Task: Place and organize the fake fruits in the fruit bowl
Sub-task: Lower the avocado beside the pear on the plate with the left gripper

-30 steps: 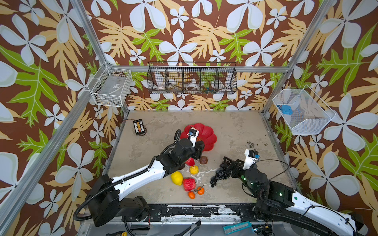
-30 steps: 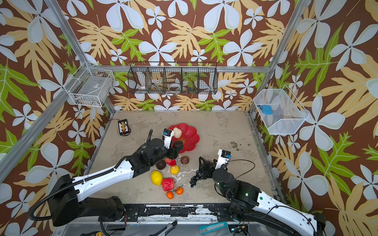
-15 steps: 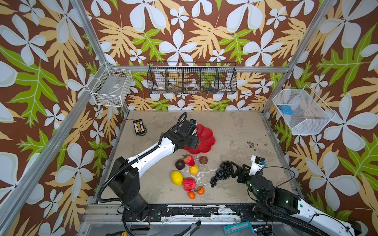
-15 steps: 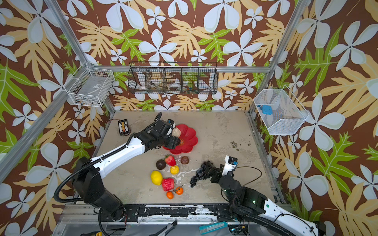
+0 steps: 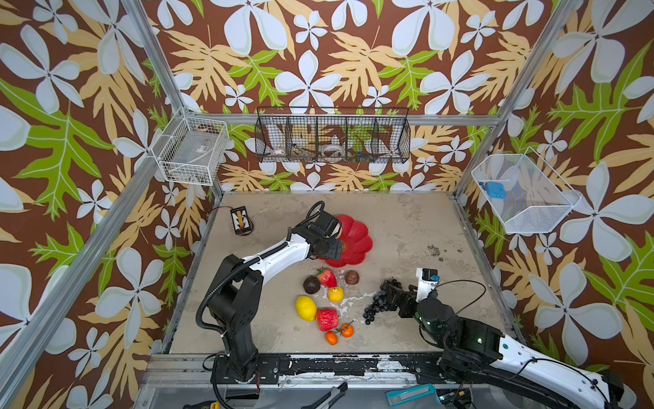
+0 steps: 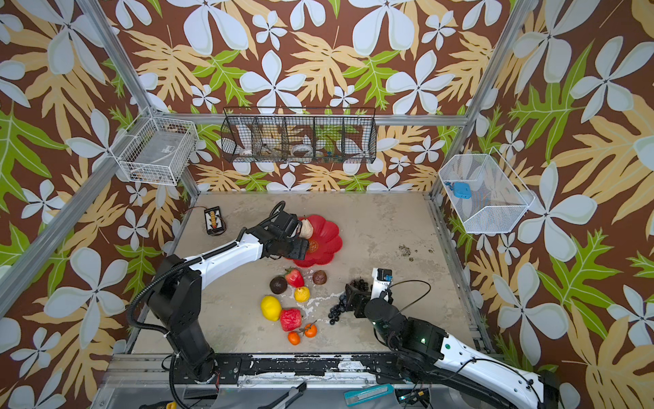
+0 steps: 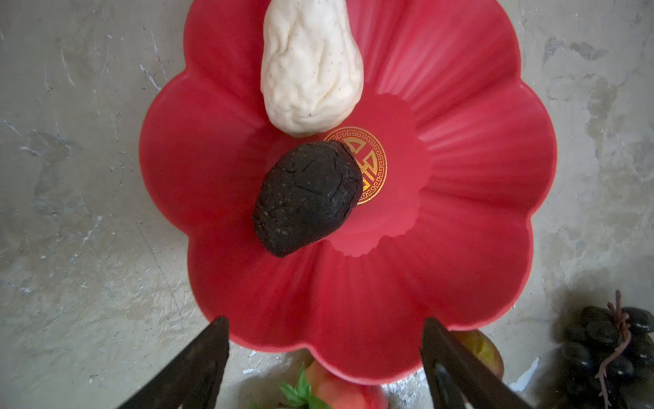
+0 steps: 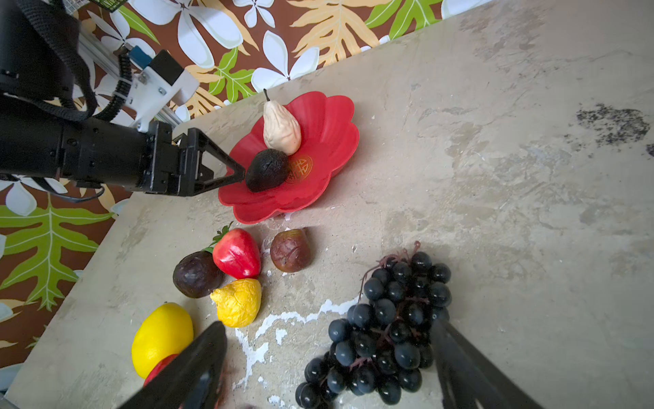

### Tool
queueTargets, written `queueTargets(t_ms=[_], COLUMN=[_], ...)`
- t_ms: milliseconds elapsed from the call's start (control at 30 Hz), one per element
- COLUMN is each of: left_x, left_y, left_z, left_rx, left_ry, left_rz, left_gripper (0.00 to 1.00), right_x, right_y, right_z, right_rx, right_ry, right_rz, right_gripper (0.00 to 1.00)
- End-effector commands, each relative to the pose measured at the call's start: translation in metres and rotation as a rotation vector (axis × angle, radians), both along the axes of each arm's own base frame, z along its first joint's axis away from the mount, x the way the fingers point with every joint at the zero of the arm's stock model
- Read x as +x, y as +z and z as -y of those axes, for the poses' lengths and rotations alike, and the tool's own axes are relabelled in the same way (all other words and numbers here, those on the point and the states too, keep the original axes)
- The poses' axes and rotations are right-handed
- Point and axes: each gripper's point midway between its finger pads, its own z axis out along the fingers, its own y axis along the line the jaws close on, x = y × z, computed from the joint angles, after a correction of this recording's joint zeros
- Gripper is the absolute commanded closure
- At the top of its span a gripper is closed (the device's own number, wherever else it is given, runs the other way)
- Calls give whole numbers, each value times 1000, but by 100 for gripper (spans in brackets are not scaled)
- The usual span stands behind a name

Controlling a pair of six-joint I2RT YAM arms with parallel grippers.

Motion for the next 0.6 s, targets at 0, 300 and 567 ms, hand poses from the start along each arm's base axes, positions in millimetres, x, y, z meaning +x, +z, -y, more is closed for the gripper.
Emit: queueTargets(t_ms=[0,300,567], left_x=[16,38,51], left_y=[2,-27,-41], left_z=[3,-3,-10], left_rx=[-20,144,269], left_ry=[59,59,36], left_rz=[36,23,25], left_gripper=[16,15,17], right_x=[-1,-4,-3], right_y=[1,2,-2], right_z=[-6,2,0], right_rx=[31,43,32], right_ry=[21,4,4], right_rz=[-3,1,-5], right_gripper=[11,11,11])
